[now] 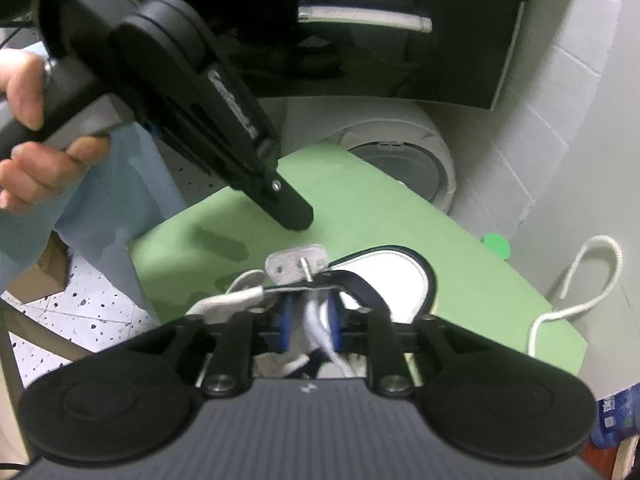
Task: Lace up shoes with both hands
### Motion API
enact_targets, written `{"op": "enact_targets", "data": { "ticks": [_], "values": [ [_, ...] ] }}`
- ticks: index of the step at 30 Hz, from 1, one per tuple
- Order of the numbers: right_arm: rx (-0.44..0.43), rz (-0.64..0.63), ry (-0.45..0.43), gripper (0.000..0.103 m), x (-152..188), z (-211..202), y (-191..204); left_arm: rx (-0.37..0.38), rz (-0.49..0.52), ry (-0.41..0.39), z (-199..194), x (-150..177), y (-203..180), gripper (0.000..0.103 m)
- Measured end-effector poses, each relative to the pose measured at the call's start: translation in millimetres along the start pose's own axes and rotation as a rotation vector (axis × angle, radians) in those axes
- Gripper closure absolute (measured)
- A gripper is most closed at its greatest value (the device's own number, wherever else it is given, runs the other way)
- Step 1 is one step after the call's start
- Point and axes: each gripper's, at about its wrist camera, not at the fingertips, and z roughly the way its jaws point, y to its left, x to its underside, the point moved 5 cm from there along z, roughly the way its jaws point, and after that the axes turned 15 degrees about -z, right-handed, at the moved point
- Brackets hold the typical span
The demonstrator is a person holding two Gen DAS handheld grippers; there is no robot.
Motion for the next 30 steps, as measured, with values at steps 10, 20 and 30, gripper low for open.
{"op": "enact_targets", "data": {
  "ticks": [10, 20, 30],
  "values": [
    [0.066, 0.094, -0.093, 0.045, -1, -38, -18, -0.210, 0.658, -0.211, -33, 14, -58, 0.038],
    [0.168, 0.190, -0.156, 0.030, 2, -64, -54, -0.340, 1.232, -0.290, -45, 45, -92, 0.006],
    [0.206, 0.277, -0.211, 0.029, 6, -84, -75, -0.302, 1.722, -0.131, -21, 96, -75, 0.013]
  ]
}}
